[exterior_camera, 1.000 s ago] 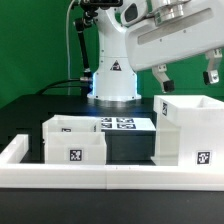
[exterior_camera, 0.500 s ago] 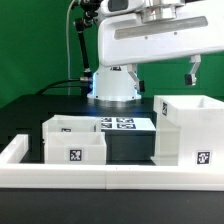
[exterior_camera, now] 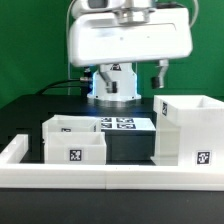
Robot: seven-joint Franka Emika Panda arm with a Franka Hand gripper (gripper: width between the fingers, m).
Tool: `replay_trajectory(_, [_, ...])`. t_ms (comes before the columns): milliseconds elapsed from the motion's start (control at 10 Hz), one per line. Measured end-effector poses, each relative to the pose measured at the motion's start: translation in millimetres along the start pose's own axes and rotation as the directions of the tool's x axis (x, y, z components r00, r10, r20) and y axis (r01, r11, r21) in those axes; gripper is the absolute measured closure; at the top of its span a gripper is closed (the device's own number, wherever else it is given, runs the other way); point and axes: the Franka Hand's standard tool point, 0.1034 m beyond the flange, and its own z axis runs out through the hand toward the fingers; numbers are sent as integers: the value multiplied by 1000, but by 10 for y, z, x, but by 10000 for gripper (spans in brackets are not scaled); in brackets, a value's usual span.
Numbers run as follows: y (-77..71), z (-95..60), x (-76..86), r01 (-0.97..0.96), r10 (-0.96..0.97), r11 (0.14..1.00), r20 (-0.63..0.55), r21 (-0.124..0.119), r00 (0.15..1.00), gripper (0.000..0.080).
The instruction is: Assemble drawer
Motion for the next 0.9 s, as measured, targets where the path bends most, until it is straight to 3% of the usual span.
replay_trajectory(300, [394, 80, -229, 67, -67, 998, 14, -16, 998, 150])
replay_trajectory(600, [314, 85, -224, 47, -47, 999, 47, 0, 998, 150])
replay_trajectory(700, [289, 114, -241, 62, -63, 998, 97, 16, 993, 150])
replay_trajectory(900, [490, 313, -309, 73, -71, 997, 65, -30, 995, 150])
